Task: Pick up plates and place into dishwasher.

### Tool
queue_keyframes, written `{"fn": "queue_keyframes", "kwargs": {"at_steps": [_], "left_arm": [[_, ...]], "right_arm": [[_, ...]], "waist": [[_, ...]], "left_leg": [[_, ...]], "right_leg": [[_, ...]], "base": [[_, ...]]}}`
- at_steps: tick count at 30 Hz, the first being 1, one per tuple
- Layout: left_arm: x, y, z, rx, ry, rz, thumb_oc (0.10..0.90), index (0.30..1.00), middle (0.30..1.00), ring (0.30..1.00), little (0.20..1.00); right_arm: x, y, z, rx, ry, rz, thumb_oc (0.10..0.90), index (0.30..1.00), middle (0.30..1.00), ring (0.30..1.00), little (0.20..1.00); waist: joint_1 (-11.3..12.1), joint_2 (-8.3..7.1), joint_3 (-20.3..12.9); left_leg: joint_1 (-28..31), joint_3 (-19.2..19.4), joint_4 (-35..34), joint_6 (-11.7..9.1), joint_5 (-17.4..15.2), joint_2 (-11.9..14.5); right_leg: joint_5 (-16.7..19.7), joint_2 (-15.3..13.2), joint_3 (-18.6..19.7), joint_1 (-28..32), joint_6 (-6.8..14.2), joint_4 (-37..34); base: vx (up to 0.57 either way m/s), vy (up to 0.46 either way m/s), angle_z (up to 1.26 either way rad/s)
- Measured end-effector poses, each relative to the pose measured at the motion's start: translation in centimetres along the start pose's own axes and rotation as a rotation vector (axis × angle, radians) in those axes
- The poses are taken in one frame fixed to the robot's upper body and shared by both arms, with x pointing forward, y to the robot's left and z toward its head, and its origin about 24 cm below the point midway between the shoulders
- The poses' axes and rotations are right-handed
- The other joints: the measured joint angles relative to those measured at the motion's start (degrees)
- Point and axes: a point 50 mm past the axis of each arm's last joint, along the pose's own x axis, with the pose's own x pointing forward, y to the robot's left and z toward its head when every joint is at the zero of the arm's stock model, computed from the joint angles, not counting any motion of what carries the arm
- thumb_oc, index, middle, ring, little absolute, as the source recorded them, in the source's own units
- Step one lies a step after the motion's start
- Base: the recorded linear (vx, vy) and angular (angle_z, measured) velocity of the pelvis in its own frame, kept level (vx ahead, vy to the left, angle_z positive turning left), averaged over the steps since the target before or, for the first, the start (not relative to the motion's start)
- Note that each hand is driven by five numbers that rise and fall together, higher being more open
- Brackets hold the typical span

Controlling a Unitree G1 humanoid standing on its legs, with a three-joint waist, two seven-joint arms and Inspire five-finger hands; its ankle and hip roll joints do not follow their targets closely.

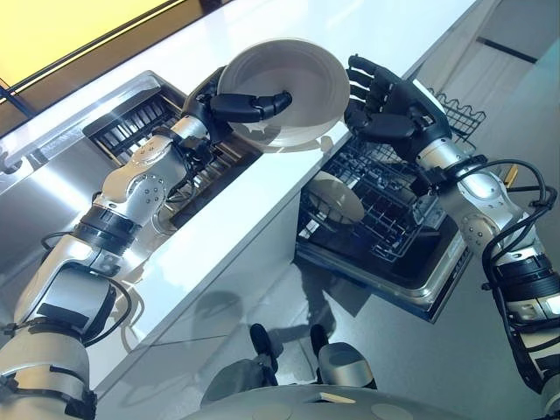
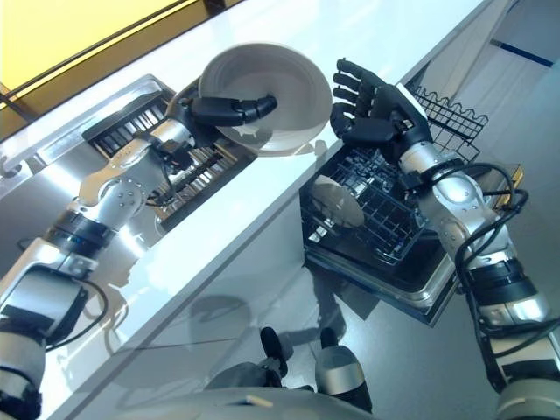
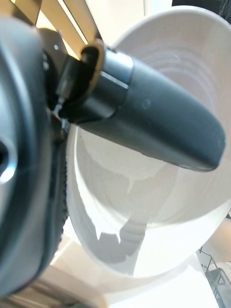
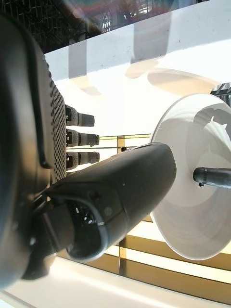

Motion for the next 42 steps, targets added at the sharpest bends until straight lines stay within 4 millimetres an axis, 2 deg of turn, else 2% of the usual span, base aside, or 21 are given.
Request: {"fn": "queue_keyframes", "kwargs": {"at_steps": [7, 14, 18, 23, 33, 42], "left_arm": [[0.2, 0.3, 0.8, 0.046, -0.008, -0.005, 0.1, 0.3, 0.3, 0.3, 0.2], [-0.1, 2.6, 2.8, 0.108, -0.009, 0.025, 0.1, 0.3, 0.3, 0.3, 0.2], [-0.4, 3.0, 3.6, 0.134, -0.014, 0.023, 0.1, 0.3, 0.3, 0.3, 0.2], [-0.4, 2.9, 3.6, 0.134, -0.013, 0.002, 0.1, 0.3, 0.3, 0.3, 0.2], [-0.4, 2.9, 3.6, 0.132, -0.014, -0.002, 0.1, 0.3, 0.3, 0.3, 0.2], [0.5, 1.6, 2.5, 0.083, -0.013, -0.054, 0.1, 0.3, 0.3, 0.3, 0.2]], "right_arm": [[0.0, -0.1, 0.0, -0.012, 0.003, -0.004, 0.8, 0.9, 0.9, 0.9, 0.9], [-0.2, -0.6, 0.0, -0.054, 0.019, 0.019, 0.8, 0.9, 0.9, 0.9, 0.9], [-0.4, -1.1, 0.2, -0.094, 0.032, 0.027, 0.8, 0.9, 0.9, 0.9, 0.9], [-0.7, -1.8, 0.0, -0.105, 0.051, 0.014, 0.8, 0.9, 0.9, 0.9, 0.9], [-1.1, -2.0, -0.3, -0.105, 0.066, 0.026, 0.8, 0.9, 0.9, 0.9, 0.9], [-1.0, -1.8, -0.2, -0.08, 0.059, 0.048, 0.8, 0.9, 0.9, 0.9, 0.9]], "waist": [[0.2, 0.0, 0.0], [-0.6, 0.0, 0.0], [-1.1, 0.0, 0.0], [-1.4, 0.0, 0.0], [-2.6, 0.01, 0.0], [-2.7, 0.02, 0.0]], "left_leg": [[0.0, 0.1, 0.0, -0.1, 0.0, 0.0], [0.0, 0.6, 0.0, -0.2, -0.1, 0.0], [0.0, 0.8, 0.0, -0.2, -0.1, 0.0], [0.0, 0.9, 0.0, -0.4, -0.3, 0.0], [0.0, 1.2, 0.0, -0.4, -0.4, 0.0], [0.0, 1.4, 0.0, -0.4, -0.4, 0.1]], "right_leg": [[0.0, -0.1, 0.0, -0.1, 0.0, 0.0], [0.0, -0.1, 0.1, -0.3, 0.0, 0.0], [0.0, -0.1, 0.1, -0.3, 0.0, 0.0], [0.0, -0.1, 0.2, -0.4, 0.0, 0.0], [0.0, -0.1, 0.4, -0.6, 0.0, 0.0], [0.0, -0.1, 0.6, -0.6, 0.0, 0.0]], "base": [[0.0, 0.0, 0.0], [0.01, 0.01, -0.02], [0.0, 0.008, 0.0], [0.0, 0.0, 0.0], [0.0, 0.0, 0.0], [0.0, 0.002, -0.01]]}}
